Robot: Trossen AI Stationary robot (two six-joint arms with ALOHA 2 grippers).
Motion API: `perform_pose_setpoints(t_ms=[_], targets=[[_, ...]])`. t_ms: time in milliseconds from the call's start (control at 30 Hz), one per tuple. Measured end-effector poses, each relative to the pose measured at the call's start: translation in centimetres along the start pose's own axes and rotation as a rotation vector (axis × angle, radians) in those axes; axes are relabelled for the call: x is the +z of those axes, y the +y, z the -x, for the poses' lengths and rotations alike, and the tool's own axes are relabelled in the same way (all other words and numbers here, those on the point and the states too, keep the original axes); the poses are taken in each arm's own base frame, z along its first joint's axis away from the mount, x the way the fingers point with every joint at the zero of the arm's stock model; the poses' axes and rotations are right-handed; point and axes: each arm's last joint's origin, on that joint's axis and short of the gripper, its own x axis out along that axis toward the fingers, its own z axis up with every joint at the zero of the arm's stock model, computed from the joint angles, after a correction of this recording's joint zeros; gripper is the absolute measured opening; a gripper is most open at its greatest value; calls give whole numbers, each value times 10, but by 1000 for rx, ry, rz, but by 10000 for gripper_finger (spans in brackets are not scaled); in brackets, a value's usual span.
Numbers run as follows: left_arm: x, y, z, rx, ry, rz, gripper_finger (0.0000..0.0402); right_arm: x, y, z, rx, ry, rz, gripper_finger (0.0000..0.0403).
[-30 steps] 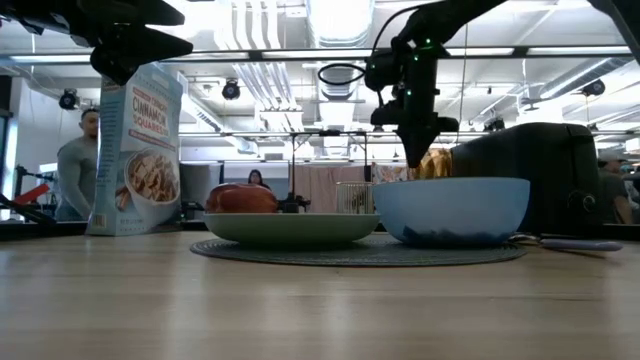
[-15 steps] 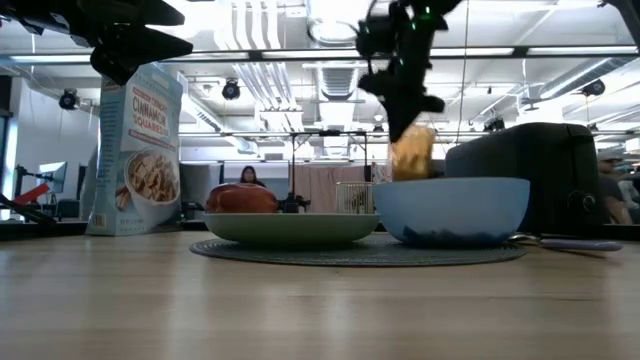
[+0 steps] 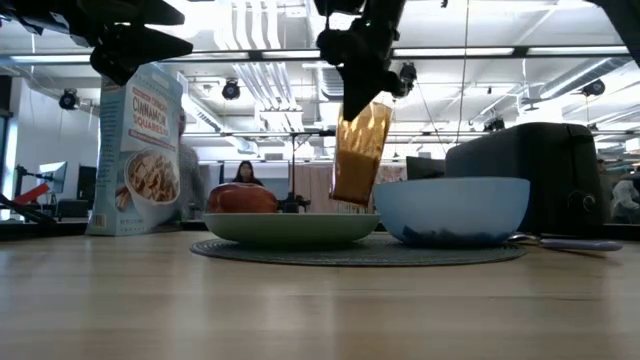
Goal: Arrange a breakfast setting
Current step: Put the brown cup of milk on the gray table mat to the top right of the green plate
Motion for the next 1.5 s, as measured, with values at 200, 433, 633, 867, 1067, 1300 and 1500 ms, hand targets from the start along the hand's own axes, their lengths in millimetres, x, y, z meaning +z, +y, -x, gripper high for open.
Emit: perform_pose_setpoints(t_ms=[200,433,633,867,1067,1300,1500], targets=[[0,0,0,-2,-1,7,205,11,2,-14,-67,42,34,8],[0,0,0,-11,2,27,205,11,6,-45,-102,222,75,8],[0,0,0,-11,3,26,205,14,7,-54,-116,255,91,8],[0,0,0,-11,4,25,205,17,8,-45,-103,221,90,8],[0,0,0,-11,5,21,205,16,7,-41,-95,213,81,8],[0,0,0,-10,6,20,205,18,9,-42,-60,206,83,9],[-1,0,0,-9,9,17,205,20,10,-43,-55,176,85,9]])
